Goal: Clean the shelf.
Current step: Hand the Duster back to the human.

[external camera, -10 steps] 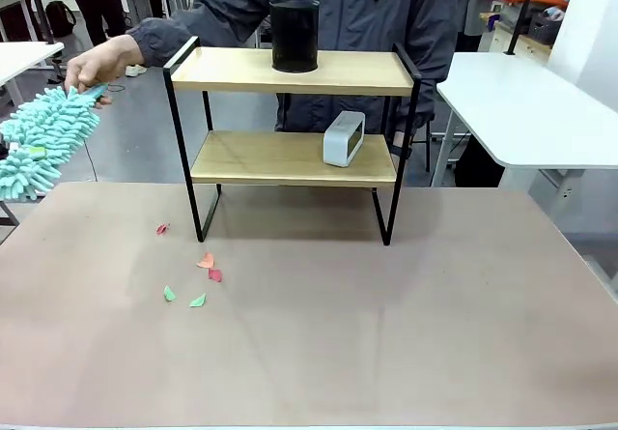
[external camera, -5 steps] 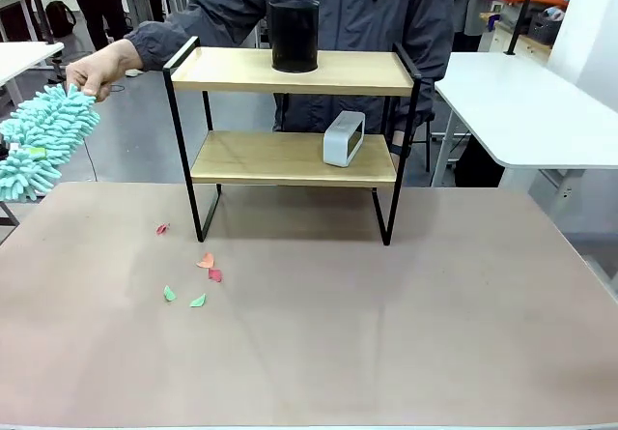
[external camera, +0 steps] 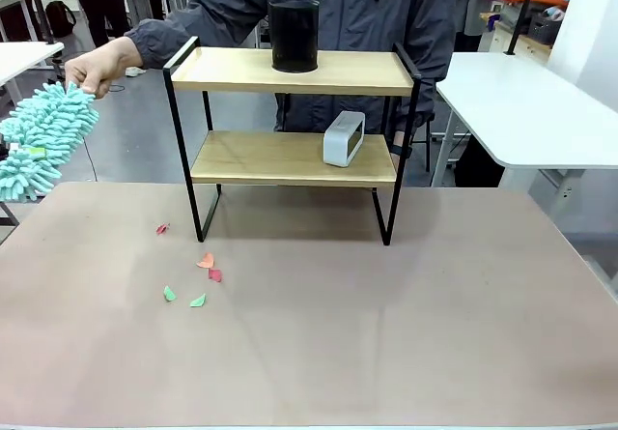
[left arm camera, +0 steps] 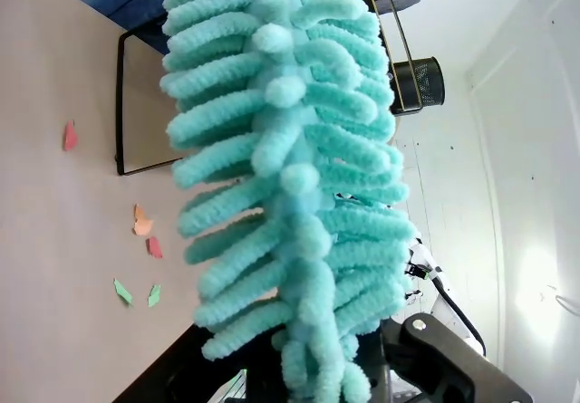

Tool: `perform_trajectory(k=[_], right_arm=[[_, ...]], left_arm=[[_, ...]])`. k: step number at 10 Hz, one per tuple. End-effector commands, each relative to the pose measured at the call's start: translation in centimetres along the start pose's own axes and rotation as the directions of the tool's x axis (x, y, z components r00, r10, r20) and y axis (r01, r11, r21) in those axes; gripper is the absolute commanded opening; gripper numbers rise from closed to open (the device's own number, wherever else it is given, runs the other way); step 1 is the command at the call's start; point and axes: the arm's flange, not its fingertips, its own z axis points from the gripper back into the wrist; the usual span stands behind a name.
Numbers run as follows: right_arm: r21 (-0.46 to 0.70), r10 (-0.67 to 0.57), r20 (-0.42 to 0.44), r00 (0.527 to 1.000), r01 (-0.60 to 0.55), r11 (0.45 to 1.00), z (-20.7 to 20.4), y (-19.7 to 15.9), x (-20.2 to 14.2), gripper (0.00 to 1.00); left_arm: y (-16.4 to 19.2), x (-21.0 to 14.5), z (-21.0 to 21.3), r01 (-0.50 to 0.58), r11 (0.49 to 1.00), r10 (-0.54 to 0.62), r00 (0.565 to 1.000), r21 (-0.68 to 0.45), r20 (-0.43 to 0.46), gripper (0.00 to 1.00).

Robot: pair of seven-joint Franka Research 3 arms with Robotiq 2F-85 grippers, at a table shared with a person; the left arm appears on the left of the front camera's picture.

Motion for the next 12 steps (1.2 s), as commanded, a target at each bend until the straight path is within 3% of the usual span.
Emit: perform_trajectory(k=[1, 2, 3, 4, 5, 6, 7, 12], right_arm=[[-0.001, 0.009, -0.023, 1.0, -0.009, 1.0, 0.7, 0.1, 0.0, 1.0], [-0.001, 0.009, -0.023, 1.0, -0.009, 1.0, 0.7, 0.1, 0.0, 1.0], [-0.001, 0.009, -0.023, 1.0, -0.009, 1.0, 0.7, 0.1, 0.0, 1.0], [-0.001, 0.009, -0.023, 1.0, -0.009, 1.0, 0.7, 0.1, 0.0, 1.0], [-0.001, 0.009, -0.023, 1.0, -0.009, 1.0, 0.7, 0.1, 0.0, 1.0], [-0.001, 0.009, -0.023, 1.0, -0.009, 1.0, 0.7, 0.1, 0.0, 1.0], [-0.001, 0.009, -0.023, 1.0, -0.009, 1.0, 0.7, 0.1, 0.0, 1.0], [-0.001, 0.009, -0.023, 1.0, -0.009, 1.0, 0.7, 0.1, 0.0, 1.0]], left_arm=[[-0.2, -0.3, 0.1, 0.002, 1.0, -0.002, 1.0, -0.004, 0.007, 0.0], [0.0, 0.0, 0.0, 0.0, 1.0, 0.0, 1.0, 0.0, 0.0, 0.14], [-0.2, -0.1, -0.2, 0.015, 1.0, -0.015, 0.999, -0.006, -0.031, 0.72], [-0.3, -0.1, -0.3, 0.021, 1.0, -0.021, 0.999, -0.008, -0.04, 0.72], [-0.4, -0.2, -0.1, 0.027, 1.0, -0.027, 0.999, 0.005, -0.047, 1.0], [-0.6, -0.4, 0.0, 0.03, 1.0, -0.03, 0.998, 0.003, -0.05, 0.77], [-0.8, -0.6, 0.2, 0.028, 1.0, -0.028, 0.998, 0.001, -0.048, 1.0], [-1.7, -2.2, 0.0, 0.047, 0.999, -0.048, 0.993, -0.008, -0.107, 1.0]])
